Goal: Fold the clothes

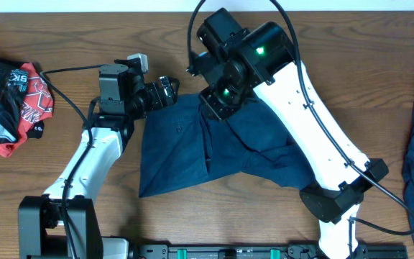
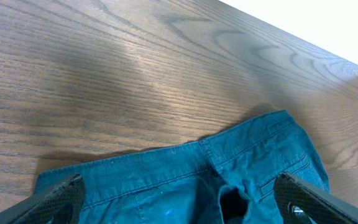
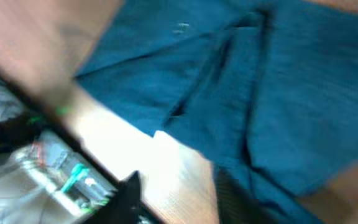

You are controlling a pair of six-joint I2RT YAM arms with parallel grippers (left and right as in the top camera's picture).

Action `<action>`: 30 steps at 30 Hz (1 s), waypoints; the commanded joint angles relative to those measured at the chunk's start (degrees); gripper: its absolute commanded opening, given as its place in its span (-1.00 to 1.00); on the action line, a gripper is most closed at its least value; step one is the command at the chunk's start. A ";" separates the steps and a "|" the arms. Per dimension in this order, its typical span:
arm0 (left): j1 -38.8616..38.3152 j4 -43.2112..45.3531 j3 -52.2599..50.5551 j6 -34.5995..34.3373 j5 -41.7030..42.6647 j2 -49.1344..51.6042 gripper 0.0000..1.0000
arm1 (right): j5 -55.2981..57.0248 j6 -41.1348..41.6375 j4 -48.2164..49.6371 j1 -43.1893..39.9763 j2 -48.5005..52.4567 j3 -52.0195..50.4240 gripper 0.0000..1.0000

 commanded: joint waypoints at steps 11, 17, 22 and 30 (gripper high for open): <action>0.55 -7.34 0.52 0.33 -6.54 6.21 0.96 | 6.84 4.74 -0.09 -8.41 -2.10 -0.09 0.08; 0.92 -8.33 0.52 0.09 -7.04 10.32 0.97 | 6.84 4.48 -0.09 -8.35 -2.10 -0.09 0.08; 3.34 -8.31 0.52 -0.57 -9.07 11.85 0.97 | 6.82 3.85 -0.09 -8.28 -2.10 -0.09 0.07; 6.38 -8.35 0.52 -0.55 -5.11 16.44 0.97 | 6.80 3.67 -0.09 -8.28 -2.10 -0.09 0.10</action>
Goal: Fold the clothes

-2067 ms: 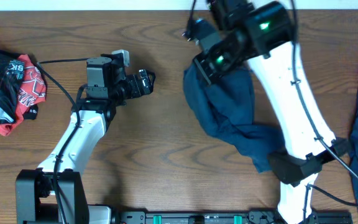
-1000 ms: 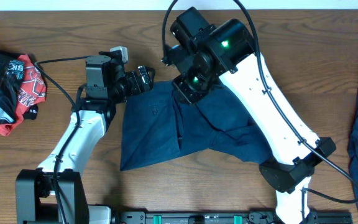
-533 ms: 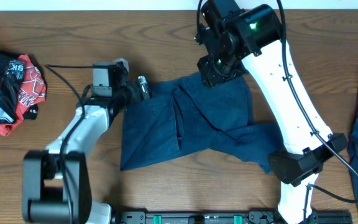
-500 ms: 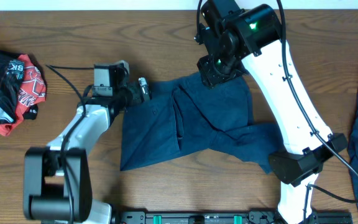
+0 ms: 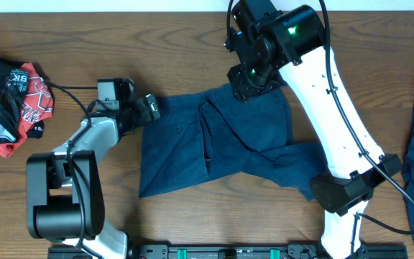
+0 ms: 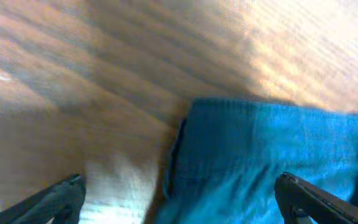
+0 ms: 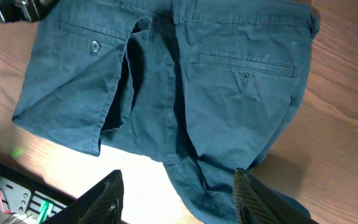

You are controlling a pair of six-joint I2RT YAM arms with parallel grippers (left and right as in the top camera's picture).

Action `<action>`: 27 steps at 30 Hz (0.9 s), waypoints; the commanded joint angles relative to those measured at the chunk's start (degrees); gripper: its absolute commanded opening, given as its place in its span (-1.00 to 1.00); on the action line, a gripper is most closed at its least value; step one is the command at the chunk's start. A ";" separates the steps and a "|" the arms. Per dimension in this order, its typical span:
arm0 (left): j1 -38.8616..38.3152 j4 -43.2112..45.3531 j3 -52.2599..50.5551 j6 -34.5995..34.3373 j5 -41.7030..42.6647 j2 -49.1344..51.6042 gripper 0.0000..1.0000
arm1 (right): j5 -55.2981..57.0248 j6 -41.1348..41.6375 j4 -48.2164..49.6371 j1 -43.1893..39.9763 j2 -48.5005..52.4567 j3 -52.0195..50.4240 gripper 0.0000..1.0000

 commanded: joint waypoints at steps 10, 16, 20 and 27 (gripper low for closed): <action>0.04 1.40 0.24 -0.52 15.76 6.05 0.50 | 0.11 -0.20 0.13 0.31 -1.97 0.02 0.12; -0.11 1.16 0.24 -0.55 20.48 6.05 0.22 | 0.11 -0.22 0.74 0.31 -1.97 0.02 0.13; -0.35 1.16 0.24 -0.57 20.46 6.05 -0.63 | 0.09 -0.20 0.74 0.31 -1.97 0.02 0.14; -0.39 2.86 0.24 -0.55 22.16 6.05 -0.88 | -0.33 -0.20 0.57 0.31 -1.97 0.02 0.10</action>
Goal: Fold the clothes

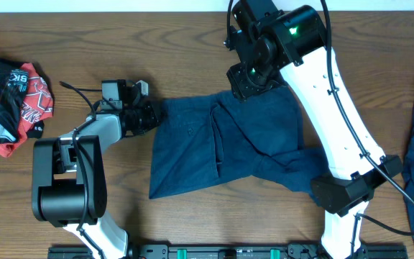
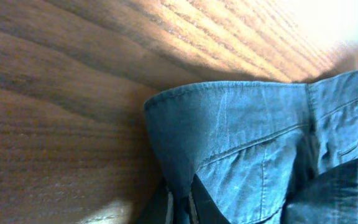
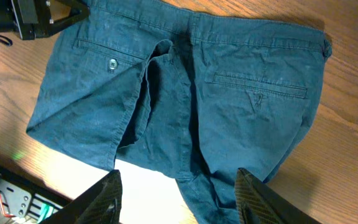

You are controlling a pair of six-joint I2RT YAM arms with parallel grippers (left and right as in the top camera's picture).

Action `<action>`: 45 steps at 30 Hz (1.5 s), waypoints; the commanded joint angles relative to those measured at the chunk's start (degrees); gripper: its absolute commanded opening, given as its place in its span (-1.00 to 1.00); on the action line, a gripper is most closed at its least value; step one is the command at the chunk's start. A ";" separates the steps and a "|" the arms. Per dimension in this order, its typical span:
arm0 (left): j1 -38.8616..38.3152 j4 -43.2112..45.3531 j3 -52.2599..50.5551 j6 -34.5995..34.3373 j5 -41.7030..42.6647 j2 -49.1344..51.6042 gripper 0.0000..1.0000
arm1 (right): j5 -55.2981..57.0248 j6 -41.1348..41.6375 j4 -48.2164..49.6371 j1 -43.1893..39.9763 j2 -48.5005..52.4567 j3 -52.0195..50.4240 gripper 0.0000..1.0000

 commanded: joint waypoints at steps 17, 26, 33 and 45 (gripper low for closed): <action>2.73 24.00 5.75 -17.07 -1.62 0.61 -0.88 | -8.04 -0.52 -0.72 6.14 0.13 -0.13 0.28; 8.44 19.47 5.75 -17.22 -2.75 0.61 -0.88 | -9.84 1.81 3.76 11.76 10.84 -2.36 0.21; 9.86 15.52 5.75 -13.92 -2.82 0.61 -0.88 | -14.93 1.79 7.72 14.12 19.26 -2.36 0.23; 10.25 14.01 5.75 -12.44 -7.80 0.63 -0.88 | -18.53 2.73 13.22 20.09 22.18 -2.38 0.62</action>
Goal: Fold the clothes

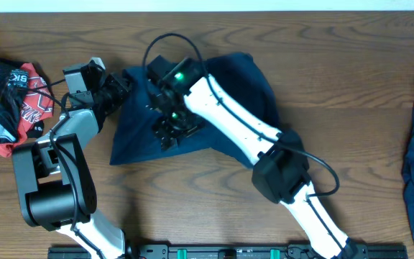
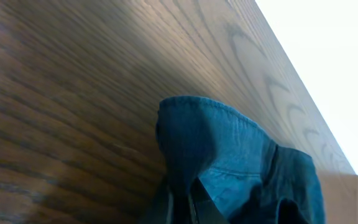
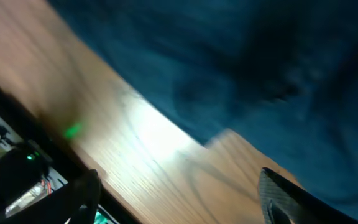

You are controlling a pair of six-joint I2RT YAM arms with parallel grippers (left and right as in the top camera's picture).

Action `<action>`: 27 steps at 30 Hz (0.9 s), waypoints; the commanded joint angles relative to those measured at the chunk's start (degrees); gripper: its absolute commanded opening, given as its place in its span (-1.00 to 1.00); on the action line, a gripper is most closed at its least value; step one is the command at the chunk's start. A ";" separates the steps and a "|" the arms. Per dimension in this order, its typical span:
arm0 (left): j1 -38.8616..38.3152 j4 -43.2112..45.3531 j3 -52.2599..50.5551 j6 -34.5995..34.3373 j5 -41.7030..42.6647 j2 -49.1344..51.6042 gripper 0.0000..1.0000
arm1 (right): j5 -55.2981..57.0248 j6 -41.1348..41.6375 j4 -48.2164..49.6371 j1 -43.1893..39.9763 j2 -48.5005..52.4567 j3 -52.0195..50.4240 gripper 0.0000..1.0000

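Note:
Dark blue shorts (image 1: 139, 133) lie spread on the wooden table, partly under my right arm. My left gripper (image 1: 113, 88) is shut on the shorts' upper left waistband corner; in the left wrist view the jaws (image 2: 188, 205) pinch the blue fabric (image 2: 219, 146) just above the wood. My right gripper (image 1: 169, 129) hovers low over the shorts' left front part. It is open, with its fingers (image 3: 73, 199) wide apart above the cloth edge (image 3: 247, 68) and bare wood.
A red and black garment (image 1: 9, 97) is bunched at the far left. Another blue garment hangs at the right edge. The table's back edge (image 1: 336, 10) runs just behind the shorts.
My left gripper, still shut on the waistband corner, is now further left and back, and the shorts have shifted left with it. My right gripper has come from the back to over the shorts' left front.
My left gripper was first open beside the waistband, then open at its left corner, then shut on that corner. My right gripper stayed open over the shorts throughout. Now the shorts sit further left and the right gripper is low over them.

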 commanded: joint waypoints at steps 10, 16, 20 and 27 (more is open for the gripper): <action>2.38 -0.90 1.18 1.49 -1.64 0.52 -0.88 | -0.28 5.97 1.73 2.64 0.52 -0.81 0.66; 2.58 -1.97 1.18 2.32 -1.62 0.55 -0.88 | 0.02 5.92 2.97 -1.84 0.52 -3.63 0.75; 2.58 -2.08 1.18 2.32 -1.62 0.52 -0.88 | -2.64 5.25 6.08 -3.76 0.52 -8.63 0.74; 2.58 -2.27 1.18 2.32 -0.98 0.55 -0.88 | -5.11 5.09 13.18 -3.08 0.50 -12.44 0.75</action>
